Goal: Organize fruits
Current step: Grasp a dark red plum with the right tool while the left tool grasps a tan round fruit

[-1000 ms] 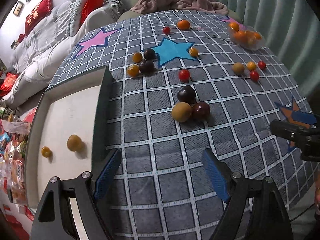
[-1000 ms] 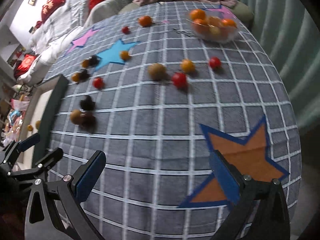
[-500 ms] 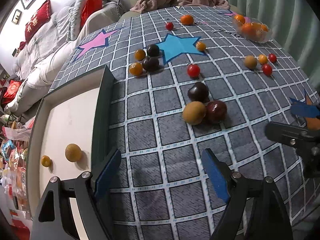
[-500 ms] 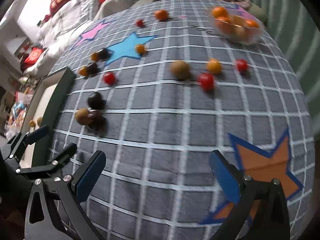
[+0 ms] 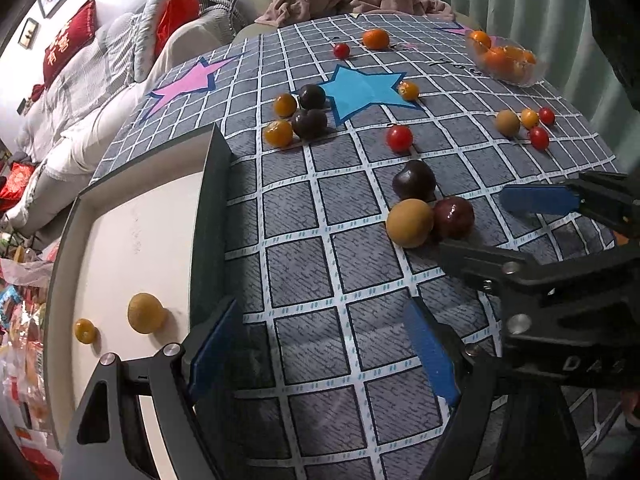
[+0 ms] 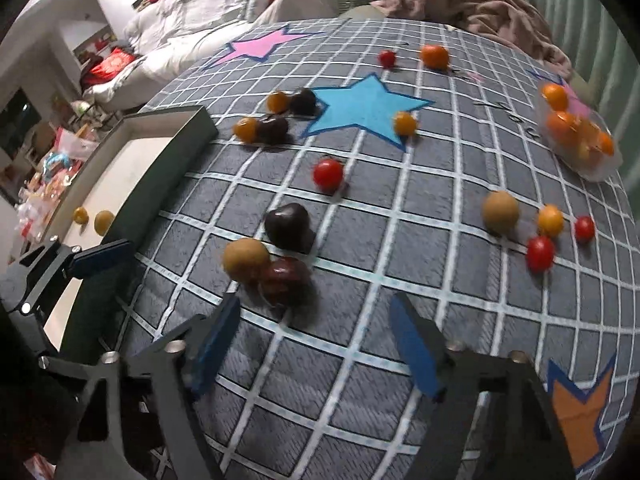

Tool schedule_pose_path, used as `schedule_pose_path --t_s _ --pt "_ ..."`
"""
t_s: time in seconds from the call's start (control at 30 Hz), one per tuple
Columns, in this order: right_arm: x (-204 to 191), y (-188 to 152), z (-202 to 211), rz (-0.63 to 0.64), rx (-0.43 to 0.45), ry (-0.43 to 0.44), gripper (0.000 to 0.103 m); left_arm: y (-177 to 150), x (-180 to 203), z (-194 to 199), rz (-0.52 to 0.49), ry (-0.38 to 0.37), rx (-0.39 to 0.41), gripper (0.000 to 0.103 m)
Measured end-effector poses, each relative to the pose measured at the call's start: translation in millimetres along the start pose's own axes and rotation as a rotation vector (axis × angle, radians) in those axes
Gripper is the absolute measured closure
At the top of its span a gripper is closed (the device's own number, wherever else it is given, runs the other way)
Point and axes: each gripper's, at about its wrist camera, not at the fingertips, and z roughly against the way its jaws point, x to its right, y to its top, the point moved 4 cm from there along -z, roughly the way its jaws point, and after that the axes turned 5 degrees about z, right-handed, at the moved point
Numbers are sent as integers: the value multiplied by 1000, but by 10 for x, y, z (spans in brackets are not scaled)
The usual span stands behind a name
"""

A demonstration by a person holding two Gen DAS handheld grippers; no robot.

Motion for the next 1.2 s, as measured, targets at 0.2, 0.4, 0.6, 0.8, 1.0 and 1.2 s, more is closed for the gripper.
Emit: schedule_pose_path --t_s 0.2,0.4,0.6,0.8,1.0,1.2 --pt "-18 12 6 7 28 49 69 67 81 -24 -8 -5 6 19" --pt "109 -7 154 -27 64 38 69 194 213 -50 -11 -11 19 19" --pt "289 -38 221 -92 76 64 69 287 355 -87 -20 -23 36 30" --pt "261 -17 134 -107 46 142 69 302 346 -101 10 -67 32 49" --pt "193 42 -8 -112 2 194 70 299 361 -93 -5 -77 49 58" --pt "205 16 5 -130 11 186 74 277 450 -64 -30 -107 66 74"
